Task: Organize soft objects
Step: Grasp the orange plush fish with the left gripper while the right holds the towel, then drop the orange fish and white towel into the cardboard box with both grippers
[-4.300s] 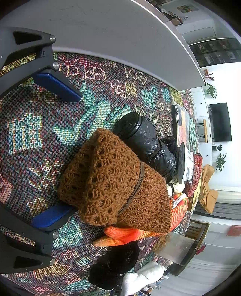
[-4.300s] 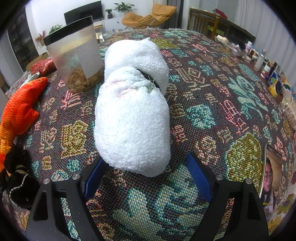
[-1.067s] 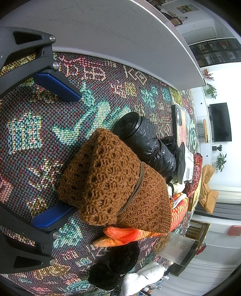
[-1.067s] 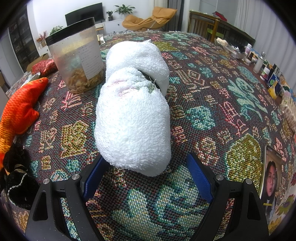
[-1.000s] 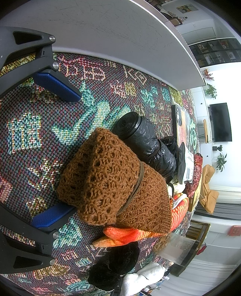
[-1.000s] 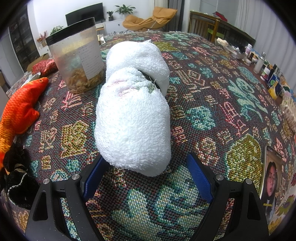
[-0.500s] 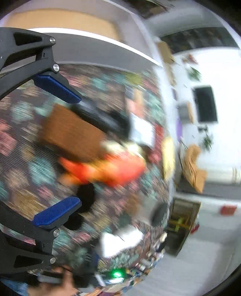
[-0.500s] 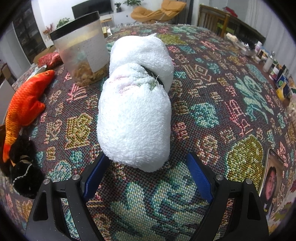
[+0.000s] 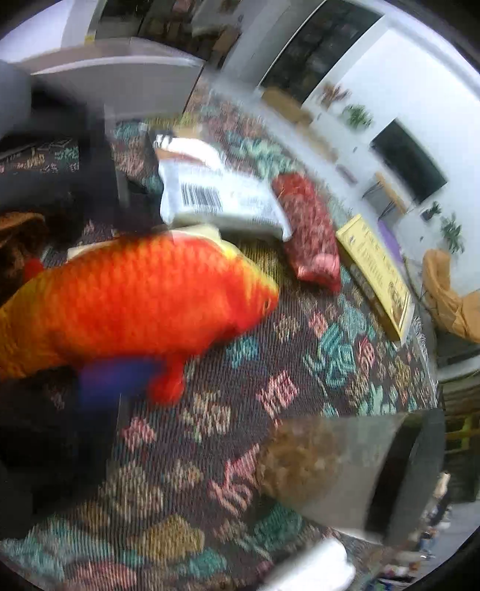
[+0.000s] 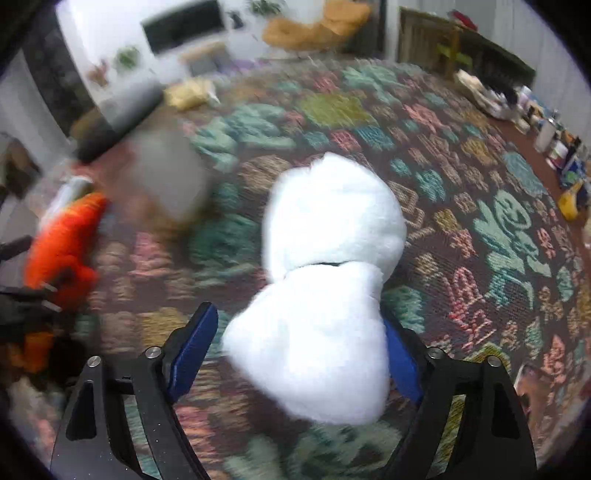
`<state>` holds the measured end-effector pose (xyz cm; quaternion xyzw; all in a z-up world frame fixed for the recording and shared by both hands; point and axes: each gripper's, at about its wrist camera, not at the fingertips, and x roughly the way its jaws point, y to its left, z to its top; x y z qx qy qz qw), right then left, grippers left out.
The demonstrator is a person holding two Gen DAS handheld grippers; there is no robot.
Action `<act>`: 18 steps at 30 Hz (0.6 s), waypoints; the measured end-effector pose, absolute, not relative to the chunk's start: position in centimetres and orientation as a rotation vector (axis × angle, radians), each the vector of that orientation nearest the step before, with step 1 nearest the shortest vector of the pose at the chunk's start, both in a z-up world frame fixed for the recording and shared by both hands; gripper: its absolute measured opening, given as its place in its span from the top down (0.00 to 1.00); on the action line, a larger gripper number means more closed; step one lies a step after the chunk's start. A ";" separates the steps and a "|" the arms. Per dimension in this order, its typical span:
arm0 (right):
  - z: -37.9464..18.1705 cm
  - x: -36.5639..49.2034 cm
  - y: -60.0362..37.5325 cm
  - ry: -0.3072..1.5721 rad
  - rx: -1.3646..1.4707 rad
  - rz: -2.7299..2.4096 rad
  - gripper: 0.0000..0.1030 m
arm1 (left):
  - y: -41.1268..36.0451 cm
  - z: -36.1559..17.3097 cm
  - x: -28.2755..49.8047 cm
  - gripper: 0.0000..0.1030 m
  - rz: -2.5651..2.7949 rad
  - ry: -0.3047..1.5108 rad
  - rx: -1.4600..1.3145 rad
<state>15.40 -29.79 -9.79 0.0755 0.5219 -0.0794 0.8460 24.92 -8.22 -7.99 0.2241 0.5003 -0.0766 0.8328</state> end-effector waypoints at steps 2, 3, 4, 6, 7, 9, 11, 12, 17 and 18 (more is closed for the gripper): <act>-9.8 15.3 -32.2 1.088 0.277 -0.132 0.55 | -7.3 -6.6 24.7 0.66 -0.189 1.035 0.396; -9.6 15.1 -32.9 1.077 0.305 -0.131 0.57 | -6.8 -5.7 24.5 0.67 -0.209 1.024 0.345; -9.0 14.9 -33.4 1.048 0.322 -0.143 0.57 | -6.3 -4.9 24.4 0.67 -0.228 1.017 0.302; -6.9 14.2 -34.3 0.952 0.388 -0.141 0.57 | -4.4 -2.3 23.3 0.67 -0.288 0.977 0.168; -5.5 13.8 -34.6 0.901 0.425 -0.134 0.57 | -3.5 -0.9 22.5 0.67 -0.306 0.955 0.121; -2.7 13.3 -34.2 0.829 0.436 -0.123 0.57 | -0.6 2.5 20.4 0.67 -0.348 0.895 0.017; 0.4 13.0 -32.0 0.786 0.417 -0.071 0.57 | 2.1 5.1 18.5 0.67 -0.358 0.852 -0.031; 1.6 12.8 -30.5 0.777 0.406 -0.034 0.57 | 4.5 6.7 16.9 0.67 -0.355 0.824 -0.060; 5.4 10.2 -17.9 0.788 0.389 0.260 0.57 | 15.8 9.9 10.7 0.67 -0.217 0.781 -0.096; 5.8 9.7 -14.4 0.801 0.401 0.347 0.57 | 17.6 10.1 9.5 0.66 -0.172 0.780 -0.082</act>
